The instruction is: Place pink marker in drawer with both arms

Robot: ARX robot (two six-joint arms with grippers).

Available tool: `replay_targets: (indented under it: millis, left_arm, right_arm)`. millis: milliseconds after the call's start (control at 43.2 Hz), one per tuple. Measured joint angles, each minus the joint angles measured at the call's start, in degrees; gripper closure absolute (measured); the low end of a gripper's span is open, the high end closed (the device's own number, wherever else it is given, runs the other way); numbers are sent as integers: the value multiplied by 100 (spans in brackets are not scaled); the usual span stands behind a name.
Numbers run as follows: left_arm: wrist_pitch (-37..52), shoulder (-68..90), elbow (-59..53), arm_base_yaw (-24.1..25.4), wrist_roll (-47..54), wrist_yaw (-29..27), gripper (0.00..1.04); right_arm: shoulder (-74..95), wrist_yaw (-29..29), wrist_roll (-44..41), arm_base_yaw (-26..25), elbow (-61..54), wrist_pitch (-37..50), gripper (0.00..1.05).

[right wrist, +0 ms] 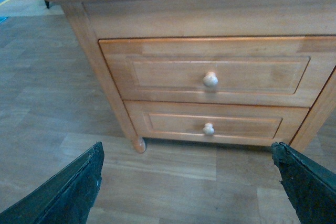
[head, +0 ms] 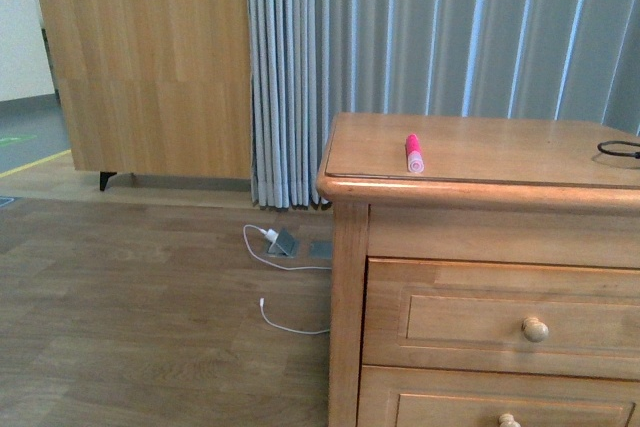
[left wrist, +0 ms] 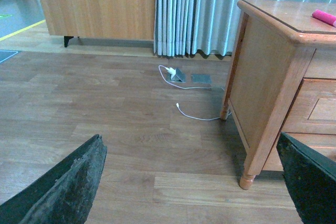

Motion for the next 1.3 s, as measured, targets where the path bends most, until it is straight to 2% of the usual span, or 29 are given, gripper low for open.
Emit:
replay_targets:
  millis: [208,463,764,1297]
  left_arm:
    - [0,0,0,0,-2,0,6]
    - [0,0,0,0,-2,0,6]
    - [0,0,0,0,-2,0,6]
    - [0,0,0,0,-2,0,6]
  right_arm:
    - [2553,424,-28,323,896,1591,8]
    - [4979,693,-260,564,2090,2599,8]
    - [6747,748,-553,446,3368,2804,8]
    - [8056,907,-562,-122,4419,2896,8]
